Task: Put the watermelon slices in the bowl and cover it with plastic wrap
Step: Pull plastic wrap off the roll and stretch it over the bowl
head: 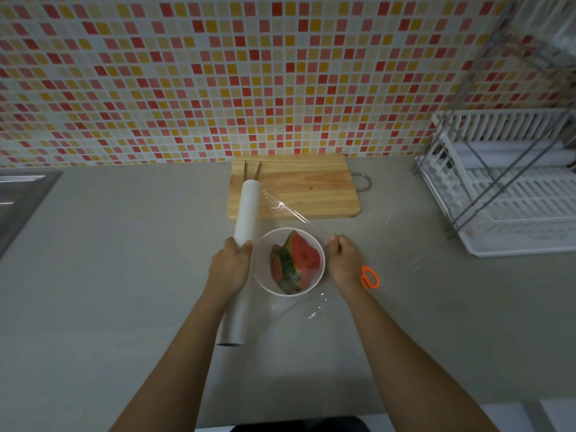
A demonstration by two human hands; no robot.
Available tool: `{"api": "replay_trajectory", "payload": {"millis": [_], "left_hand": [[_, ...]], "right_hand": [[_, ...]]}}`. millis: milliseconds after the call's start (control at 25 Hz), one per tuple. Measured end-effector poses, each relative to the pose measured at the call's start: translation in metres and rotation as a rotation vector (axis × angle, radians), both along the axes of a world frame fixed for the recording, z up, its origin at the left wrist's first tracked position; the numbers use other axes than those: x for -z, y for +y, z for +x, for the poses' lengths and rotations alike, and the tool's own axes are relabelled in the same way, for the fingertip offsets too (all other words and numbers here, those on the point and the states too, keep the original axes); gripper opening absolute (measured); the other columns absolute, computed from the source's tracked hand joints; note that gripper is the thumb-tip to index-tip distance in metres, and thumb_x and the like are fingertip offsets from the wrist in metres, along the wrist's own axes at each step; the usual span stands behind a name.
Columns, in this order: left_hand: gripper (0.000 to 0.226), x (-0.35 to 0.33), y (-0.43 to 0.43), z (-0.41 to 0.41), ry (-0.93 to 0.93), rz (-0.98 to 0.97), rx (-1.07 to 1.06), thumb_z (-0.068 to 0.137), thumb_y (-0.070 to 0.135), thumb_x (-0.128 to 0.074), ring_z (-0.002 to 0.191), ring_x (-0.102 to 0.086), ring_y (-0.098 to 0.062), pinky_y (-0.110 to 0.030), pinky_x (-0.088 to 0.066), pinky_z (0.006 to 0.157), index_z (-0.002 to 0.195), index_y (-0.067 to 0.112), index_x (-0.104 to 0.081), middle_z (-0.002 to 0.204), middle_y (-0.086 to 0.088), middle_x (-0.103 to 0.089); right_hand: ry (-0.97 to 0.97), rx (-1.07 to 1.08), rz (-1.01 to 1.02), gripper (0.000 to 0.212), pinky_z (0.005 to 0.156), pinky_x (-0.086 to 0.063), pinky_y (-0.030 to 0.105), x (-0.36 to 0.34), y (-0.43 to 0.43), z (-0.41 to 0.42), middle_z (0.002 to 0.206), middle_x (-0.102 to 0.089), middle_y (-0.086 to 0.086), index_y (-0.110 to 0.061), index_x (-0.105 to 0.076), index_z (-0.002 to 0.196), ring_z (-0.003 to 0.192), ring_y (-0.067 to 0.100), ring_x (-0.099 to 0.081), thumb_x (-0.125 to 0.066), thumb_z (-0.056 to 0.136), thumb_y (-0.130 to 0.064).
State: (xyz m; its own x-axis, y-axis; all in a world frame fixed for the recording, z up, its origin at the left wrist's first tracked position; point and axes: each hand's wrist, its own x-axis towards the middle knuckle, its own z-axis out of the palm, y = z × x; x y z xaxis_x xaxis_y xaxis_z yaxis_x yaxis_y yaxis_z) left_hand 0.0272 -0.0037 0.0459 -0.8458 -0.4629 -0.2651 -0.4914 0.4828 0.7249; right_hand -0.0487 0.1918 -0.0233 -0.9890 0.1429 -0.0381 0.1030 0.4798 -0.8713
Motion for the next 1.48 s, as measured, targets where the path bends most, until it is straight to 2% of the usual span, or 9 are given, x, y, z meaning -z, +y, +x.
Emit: {"api": "replay_trajectory", "payload": {"millis": [200,440,640,720,880,1000,1160,1280,1480], "left_hand": [[0.040,0.011,-0.006,0.005,0.053,0.028,0.023,0.099,0.035,-0.038,0.101,-0.056,-0.035,-0.034,-0.039,0.078,0.127,0.007,-0.046,0.120,-0.021,-0.059],[0.034,0.021,-0.010,0.006,0.086,0.051,0.007,0.097,0.034,-0.043,0.100,-0.058,-0.034,-0.033,-0.037,0.076,0.123,0.012,-0.050,0.113,-0.018,-0.063],[0.037,0.026,-0.013,0.011,0.103,0.104,-0.001,0.098,0.033,-0.044,0.100,-0.056,-0.027,-0.031,-0.037,0.080,0.131,0.019,-0.047,0.119,-0.012,-0.062],[0.041,0.027,-0.013,0.011,0.100,0.126,0.003,0.098,0.033,-0.043,0.096,-0.053,-0.023,-0.030,-0.037,0.082,0.137,0.021,-0.044,0.122,-0.011,-0.060],[0.043,0.029,-0.015,0.010,0.087,0.139,-0.002,0.098,0.034,-0.042,0.107,-0.056,-0.031,-0.032,-0.038,0.083,0.139,0.020,-0.041,0.126,-0.013,-0.059],[0.043,0.031,-0.015,0.009,0.088,0.149,-0.014,0.098,0.034,-0.042,0.113,-0.056,-0.033,-0.032,-0.039,0.084,0.138,0.018,-0.042,0.127,-0.015,-0.059],[0.043,0.034,-0.014,0.008,0.089,0.148,-0.012,0.099,0.034,-0.041,0.113,-0.055,-0.034,-0.032,-0.039,0.083,0.138,0.017,-0.041,0.127,-0.017,-0.058],[0.043,0.036,-0.015,0.008,0.089,0.149,-0.020,0.099,0.034,-0.041,0.112,-0.056,-0.034,-0.031,-0.038,0.082,0.137,0.016,-0.042,0.127,-0.017,-0.059],[0.041,0.037,-0.014,0.008,0.093,0.149,-0.035,0.099,0.034,-0.041,0.110,-0.056,-0.034,-0.031,-0.037,0.081,0.135,0.015,-0.044,0.125,-0.018,-0.059]], "right_hand": [[0.010,-0.003,-0.044,0.032,0.059,-0.030,0.031,0.001,-0.003,0.000,0.075,-0.061,0.017,0.001,-0.056,0.076,0.069,0.024,-0.051,-0.040,0.096,-0.018],[-0.103,0.005,-0.183,0.032,0.074,-0.041,0.037,0.004,-0.007,0.003,0.083,-0.059,0.010,0.003,-0.060,0.089,0.081,0.020,-0.052,-0.041,0.096,-0.022],[-0.202,0.089,-0.558,0.010,0.071,-0.046,0.025,0.008,-0.014,0.008,0.097,-0.062,0.001,-0.020,-0.059,0.098,0.090,0.018,-0.057,-0.050,0.094,-0.019],[-0.160,0.117,-0.660,0.016,0.073,-0.048,0.023,0.009,-0.017,0.009,0.095,-0.063,-0.006,-0.027,-0.062,0.093,0.089,0.012,-0.059,-0.051,0.093,-0.015],[-0.189,0.083,-0.733,0.025,0.081,-0.051,0.027,0.016,-0.019,0.008,0.102,-0.066,-0.009,-0.034,-0.065,0.096,0.094,0.008,-0.063,-0.050,0.094,-0.015],[-0.173,0.078,-0.754,0.031,0.079,-0.051,0.021,0.016,-0.019,0.005,0.104,-0.066,-0.015,-0.038,-0.061,0.102,0.096,0.000,-0.064,-0.051,0.093,-0.011],[-0.202,0.074,-0.724,0.026,0.082,-0.054,0.029,0.018,-0.017,0.006,0.096,-0.071,-0.014,-0.039,-0.061,0.107,0.098,0.011,-0.065,-0.053,0.093,-0.018],[-0.212,0.091,-0.634,0.024,0.095,-0.049,0.041,0.019,-0.019,0.009,0.114,-0.065,-0.004,-0.032,-0.062,0.110,0.111,0.020,-0.060,-0.041,0.097,-0.033],[-0.354,-0.002,-0.670,0.075,0.104,-0.039,0.040,0.004,-0.007,-0.005,0.121,-0.063,0.010,-0.023,-0.056,0.121,0.113,0.024,-0.057,-0.002,0.089,-0.064]]}}
